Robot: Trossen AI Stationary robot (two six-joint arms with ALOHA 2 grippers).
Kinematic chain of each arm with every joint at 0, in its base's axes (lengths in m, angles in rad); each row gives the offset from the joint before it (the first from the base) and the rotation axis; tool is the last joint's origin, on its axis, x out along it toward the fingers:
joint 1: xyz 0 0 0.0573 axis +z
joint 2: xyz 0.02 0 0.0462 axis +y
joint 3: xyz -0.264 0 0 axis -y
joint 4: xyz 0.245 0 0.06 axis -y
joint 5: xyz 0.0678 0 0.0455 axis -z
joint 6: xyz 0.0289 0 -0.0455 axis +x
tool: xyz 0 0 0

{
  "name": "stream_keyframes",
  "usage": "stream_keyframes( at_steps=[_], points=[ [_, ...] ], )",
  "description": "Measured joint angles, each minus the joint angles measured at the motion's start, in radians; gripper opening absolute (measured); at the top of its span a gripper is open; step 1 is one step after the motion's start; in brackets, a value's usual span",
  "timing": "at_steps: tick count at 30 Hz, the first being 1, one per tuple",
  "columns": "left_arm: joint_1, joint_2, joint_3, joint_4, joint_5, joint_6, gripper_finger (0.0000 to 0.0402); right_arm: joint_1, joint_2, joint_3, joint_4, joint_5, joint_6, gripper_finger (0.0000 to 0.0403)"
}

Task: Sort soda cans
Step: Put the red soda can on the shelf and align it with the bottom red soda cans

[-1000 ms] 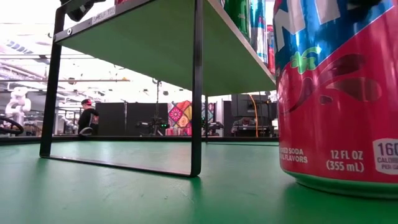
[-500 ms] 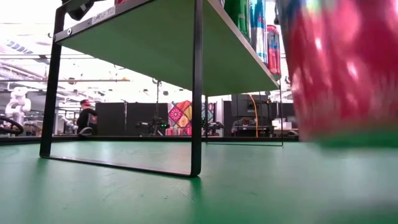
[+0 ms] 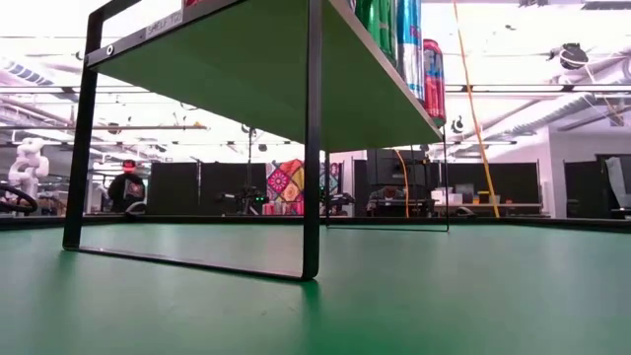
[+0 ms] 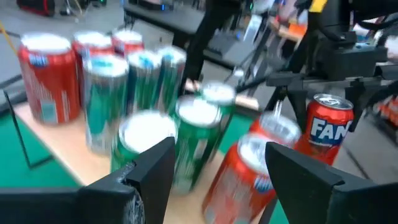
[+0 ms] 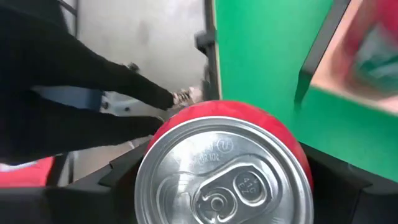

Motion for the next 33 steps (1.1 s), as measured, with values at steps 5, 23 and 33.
stream_keyframes(
  at_steps=[5, 23, 33],
  points=[
    [0.0, 0.001, 0.094, 0.0, -0.016, 0.068, 0.0251, -0.016, -0.003, 0.197, -0.078, 0.013, -0.019, 0.0304],
    [0.001, 0.044, 0.243, 0.057, 0.0, 0.157, 0.0251, -0.125, -0.171, 0.171, 0.227, 0.256, -0.311, 0.0304],
    [0.001, 0.066, 0.244, 0.264, 0.008, 0.189, 0.0251, -0.221, -0.17, 0.171, 0.322, 0.268, -0.548, 0.0304]
  ],
)
